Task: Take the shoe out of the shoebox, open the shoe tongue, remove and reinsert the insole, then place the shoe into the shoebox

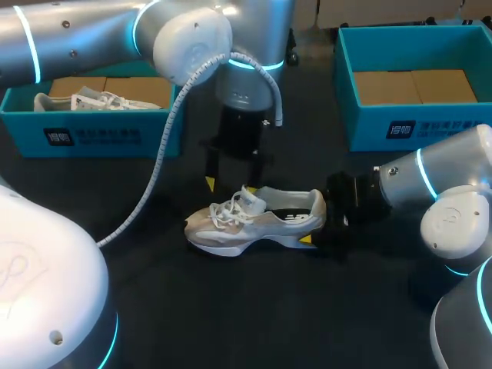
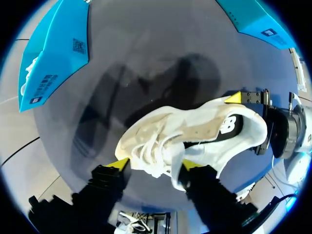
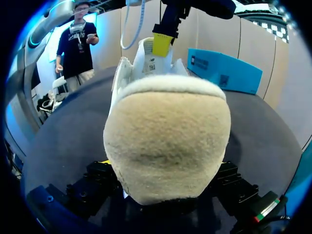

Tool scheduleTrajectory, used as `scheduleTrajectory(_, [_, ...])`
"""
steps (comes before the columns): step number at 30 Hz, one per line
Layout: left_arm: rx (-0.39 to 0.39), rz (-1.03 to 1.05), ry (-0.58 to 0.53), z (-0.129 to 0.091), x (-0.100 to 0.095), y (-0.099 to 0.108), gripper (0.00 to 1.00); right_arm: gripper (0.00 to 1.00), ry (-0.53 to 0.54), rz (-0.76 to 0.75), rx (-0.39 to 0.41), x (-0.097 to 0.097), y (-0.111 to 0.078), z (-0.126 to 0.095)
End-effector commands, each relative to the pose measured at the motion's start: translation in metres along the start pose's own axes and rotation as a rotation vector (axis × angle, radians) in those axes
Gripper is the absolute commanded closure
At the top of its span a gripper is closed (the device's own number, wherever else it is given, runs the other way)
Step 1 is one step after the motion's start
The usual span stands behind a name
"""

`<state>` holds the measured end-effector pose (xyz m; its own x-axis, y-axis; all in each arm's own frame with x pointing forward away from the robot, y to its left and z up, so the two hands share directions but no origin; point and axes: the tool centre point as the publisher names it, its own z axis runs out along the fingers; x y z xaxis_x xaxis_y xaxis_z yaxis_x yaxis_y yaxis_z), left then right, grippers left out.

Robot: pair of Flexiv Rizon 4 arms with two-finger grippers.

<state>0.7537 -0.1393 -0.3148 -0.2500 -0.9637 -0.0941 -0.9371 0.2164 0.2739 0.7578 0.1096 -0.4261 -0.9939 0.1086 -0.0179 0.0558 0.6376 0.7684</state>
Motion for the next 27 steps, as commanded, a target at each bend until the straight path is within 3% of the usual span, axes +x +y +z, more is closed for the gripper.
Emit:
scheduleTrajectory(1, [-0.024,0.007,0.011,0.001,-0.002,0.007,0.64,1.0,-0.002,0.001,0.003,0.001,0.0,0.004])
scheduleTrajectory(6, [-0.073,0.05,0.025,0.001,-0.001,0.012,0.98,1.0,-0.002,0.001,0.003,0.001,0.0,0.004])
scheduleTrajectory(7, [-0.078,0.055,0.022,0.001,-0.001,0.012,1.0,1.0,-0.002,0.001,0.003,0.001,0.0,0.004])
scheduleTrajectory(14, [-0.054,0.18,0.017,0.003,0.0,0.009,1.0,1.0,-0.002,0.001,0.003,0.001,0.0,0.004])
scheduleTrajectory(19, [-0.021,0.351,0.035,-0.011,-0.004,0.008,1.0,1.0,-0.002,0.001,0.003,0.001,0.0,0.004])
scheduleTrajectory(27, [0.043,0.633,-0.052,-0.023,-0.014,0.007,1.0,1.0,-0.002,0.001,0.003,0.001,0.0,0.004])
